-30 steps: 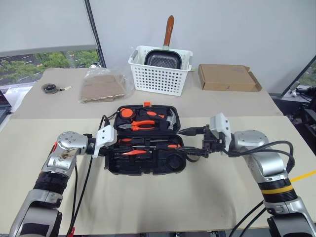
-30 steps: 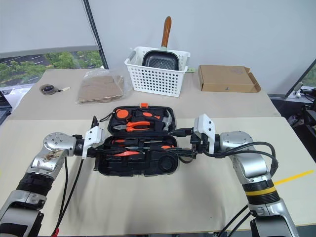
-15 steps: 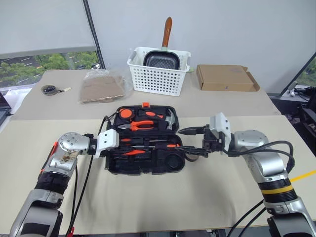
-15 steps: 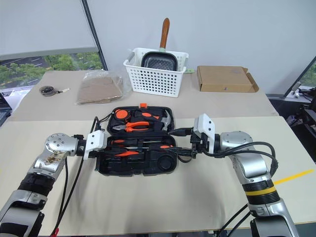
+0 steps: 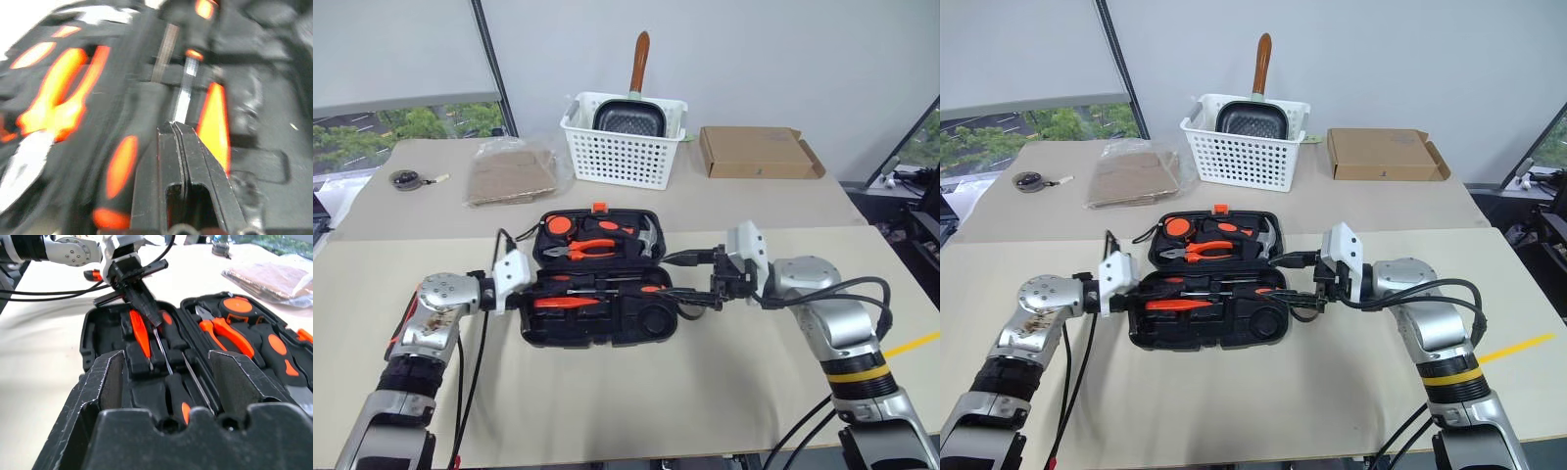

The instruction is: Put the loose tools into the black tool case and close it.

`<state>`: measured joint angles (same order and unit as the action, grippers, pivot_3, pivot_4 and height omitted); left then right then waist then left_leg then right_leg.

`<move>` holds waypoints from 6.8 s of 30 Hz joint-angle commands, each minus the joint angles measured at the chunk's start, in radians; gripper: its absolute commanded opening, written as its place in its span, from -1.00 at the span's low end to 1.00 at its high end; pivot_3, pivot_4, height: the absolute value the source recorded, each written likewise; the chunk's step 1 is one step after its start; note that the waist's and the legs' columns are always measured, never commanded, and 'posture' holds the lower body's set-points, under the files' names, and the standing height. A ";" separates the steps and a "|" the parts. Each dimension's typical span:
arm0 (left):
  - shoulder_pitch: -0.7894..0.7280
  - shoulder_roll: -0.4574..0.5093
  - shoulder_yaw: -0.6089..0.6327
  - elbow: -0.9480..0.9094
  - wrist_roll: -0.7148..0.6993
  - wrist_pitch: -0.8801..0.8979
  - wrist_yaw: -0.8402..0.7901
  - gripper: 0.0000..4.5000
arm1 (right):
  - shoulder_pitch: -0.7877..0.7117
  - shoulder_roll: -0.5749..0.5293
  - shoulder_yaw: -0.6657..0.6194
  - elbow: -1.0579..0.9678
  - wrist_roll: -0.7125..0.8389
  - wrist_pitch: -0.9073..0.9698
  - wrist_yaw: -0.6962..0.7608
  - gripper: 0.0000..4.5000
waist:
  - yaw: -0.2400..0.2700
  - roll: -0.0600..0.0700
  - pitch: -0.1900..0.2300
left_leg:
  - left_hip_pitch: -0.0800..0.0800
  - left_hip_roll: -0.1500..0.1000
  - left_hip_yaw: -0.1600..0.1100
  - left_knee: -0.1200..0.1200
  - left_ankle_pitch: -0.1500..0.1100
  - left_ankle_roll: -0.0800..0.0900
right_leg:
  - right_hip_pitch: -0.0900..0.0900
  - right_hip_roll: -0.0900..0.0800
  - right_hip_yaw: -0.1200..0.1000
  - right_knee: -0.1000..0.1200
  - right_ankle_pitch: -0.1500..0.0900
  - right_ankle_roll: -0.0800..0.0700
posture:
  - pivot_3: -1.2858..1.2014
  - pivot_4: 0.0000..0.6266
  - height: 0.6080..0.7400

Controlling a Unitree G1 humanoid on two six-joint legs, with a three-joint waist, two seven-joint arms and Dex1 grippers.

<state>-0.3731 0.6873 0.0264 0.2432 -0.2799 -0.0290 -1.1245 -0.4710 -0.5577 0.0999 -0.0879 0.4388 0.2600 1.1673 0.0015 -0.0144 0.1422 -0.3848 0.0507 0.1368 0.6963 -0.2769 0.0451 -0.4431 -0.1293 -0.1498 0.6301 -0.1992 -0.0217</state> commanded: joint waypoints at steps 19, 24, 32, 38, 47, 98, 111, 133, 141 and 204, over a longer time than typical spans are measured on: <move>0.569 0.002 0.653 -0.430 -0.092 0.545 0.625 0.54 | -0.191 0.111 -0.014 0.081 0.127 0.044 0.090 0.42 | 0.010 0.000 0.002 | 0.003 -0.001 -0.003 -0.002 -0.009 -0.004 | 0.002 -0.002 -0.001 -0.003 -0.001 0.003 | 0.03 -0.52 0.39; 0.528 0.008 0.560 -0.315 -0.042 0.540 0.635 0.97 | -0.211 0.121 0.000 0.088 0.117 0.044 0.096 0.42 | 0.012 0.000 0.002 | 0.003 0.000 -0.003 -0.002 -0.009 -0.005 | 0.002 -0.002 -0.001 -0.001 -0.001 0.002 | 0.03 -0.52 0.39; 0.435 0.074 0.482 -0.086 -0.022 0.565 0.573 0.65 | -0.211 0.112 -0.007 0.068 0.111 0.052 0.087 0.42 | 0.009 0.001 0.002 | 0.002 0.000 -0.002 -0.002 -0.008 -0.006 | 0.000 -0.001 0.000 -0.001 -0.001 0.001 | 0.03 -0.52 0.39; 0.336 0.063 0.550 -0.091 -0.108 0.521 0.551 -0.21 | -0.181 0.097 -0.021 0.034 0.112 0.057 0.064 0.42 | 0.009 0.001 0.002 | 0.003 0.001 -0.002 -0.003 -0.008 -0.008 | 0.000 -0.003 0.000 0.000 -0.001 0.001 | 0.03 -0.52 0.39; 0.175 0.077 0.427 -0.299 -0.238 0.493 0.351 -0.24 | -0.149 0.071 -0.039 0.011 0.117 0.057 0.036 0.42 | 0.011 -0.003 0.002 | -0.001 -0.001 -0.002 -0.002 -0.003 -0.015 | -0.001 -0.002 -0.001 -0.002 0.001 -0.002 | 0.03 -0.52 0.39; -0.026 0.111 -0.164 -0.381 0.002 0.282 -0.185 0.99 | 0.013 -0.014 -0.078 -0.029 0.055 -0.022 0.016 0.42 | 0.009 -0.003 0.002 | 0.001 0.000 0.001 -0.001 -0.005 0.002 | 0.002 0.001 0.001 -0.003 -0.002 0.002 | 0.03 -0.52 0.39; -0.021 0.079 -0.134 -0.434 -0.114 0.345 -0.184 0.14 | -0.004 0.005 -0.067 0.006 0.038 -0.046 0.030 0.42 | 0.011 -0.003 0.002 | 0.002 -0.001 0.000 0.000 -0.003 0.000 | 0.003 0.001 0.000 -0.002 -0.002 0.003 | 0.03 -0.52 0.39; 0.038 -0.065 -0.262 -0.180 0.061 0.036 -0.160 -0.97 | 0.011 -0.015 -0.085 -0.019 0.039 -0.039 0.012 0.42 | 0.011 -0.002 0.002 | 0.002 -0.001 0.001 0.000 -0.005 0.003 | 0.003 0.001 0.001 -0.002 -0.002 0.002 | 0.03 -0.52 0.39; 0.028 -0.076 -0.294 -0.092 0.126 -0.032 -0.148 -0.97 | 0.010 -0.019 -0.085 -0.010 0.036 -0.046 0.013 0.42 | 0.012 0.000 0.000 | 0.005 -0.001 0.000 0.000 -0.006 0.006 | 0.005 0.000 0.001 -0.001 -0.002 0.002 | 0.03 -0.52 0.39; 0.116 0.244 0.055 -0.689 -0.388 0.553 -0.126 1.00 | -0.005 -0.274 0.133 0.039 -0.404 -0.143 0.080 -0.97 | 0.011 0.002 0.001 | 0.000 -0.001 -0.001 -0.001 -0.002 -0.001 | 0.002 0.000 0.000 -0.005 -0.003 0.004 | 0.03 -0.52 0.39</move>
<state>-0.2419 0.9162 0.0621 -0.4244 -0.6685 0.5287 -1.2560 -0.4410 -0.8125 0.2650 0.0045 0.0218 0.1173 1.2402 0.0124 -0.0123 0.1435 -0.3844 0.0498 0.1360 0.6953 -0.2784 0.0443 -0.4412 -0.1291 -0.1495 0.6255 -0.2023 -0.0177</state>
